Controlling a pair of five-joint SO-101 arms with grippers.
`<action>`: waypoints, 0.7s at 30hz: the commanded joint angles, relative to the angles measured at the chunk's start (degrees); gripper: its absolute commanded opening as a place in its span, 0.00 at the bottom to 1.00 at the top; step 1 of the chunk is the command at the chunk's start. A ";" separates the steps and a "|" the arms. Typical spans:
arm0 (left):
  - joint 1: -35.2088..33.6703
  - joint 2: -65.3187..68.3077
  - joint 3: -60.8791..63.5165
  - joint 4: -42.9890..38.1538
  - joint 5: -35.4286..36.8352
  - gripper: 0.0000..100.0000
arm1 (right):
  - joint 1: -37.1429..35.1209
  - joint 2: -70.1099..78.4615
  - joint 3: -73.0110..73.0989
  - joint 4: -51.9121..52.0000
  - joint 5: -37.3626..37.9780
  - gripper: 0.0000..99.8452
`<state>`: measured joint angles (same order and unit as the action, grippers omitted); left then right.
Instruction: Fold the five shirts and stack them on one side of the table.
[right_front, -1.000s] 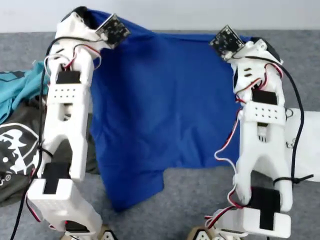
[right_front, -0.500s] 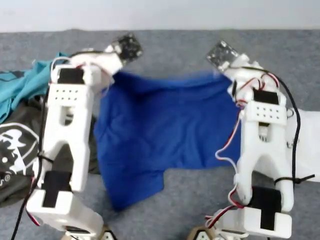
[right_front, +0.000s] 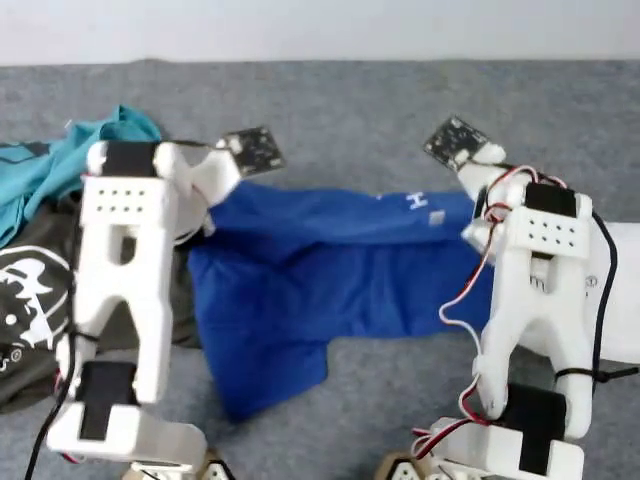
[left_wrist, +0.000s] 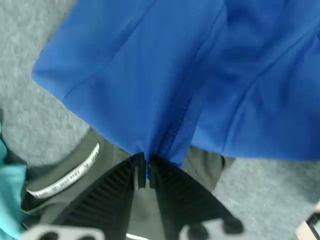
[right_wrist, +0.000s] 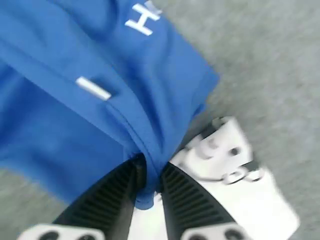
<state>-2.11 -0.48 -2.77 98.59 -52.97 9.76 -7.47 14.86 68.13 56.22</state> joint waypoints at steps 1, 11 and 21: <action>0.88 -7.38 8.04 2.02 -3.78 0.00 | 0.04 -3.30 -0.35 4.62 0.70 0.01; 9.41 -28.22 38.02 2.02 -5.45 0.00 | 0.57 -3.30 -0.26 5.85 4.22 0.01; 10.11 -32.79 46.81 2.02 -5.45 0.00 | 4.09 -3.21 -0.26 6.73 7.74 0.01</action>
<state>7.47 -31.69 43.38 98.77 -57.98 12.04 -7.47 14.86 75.16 61.67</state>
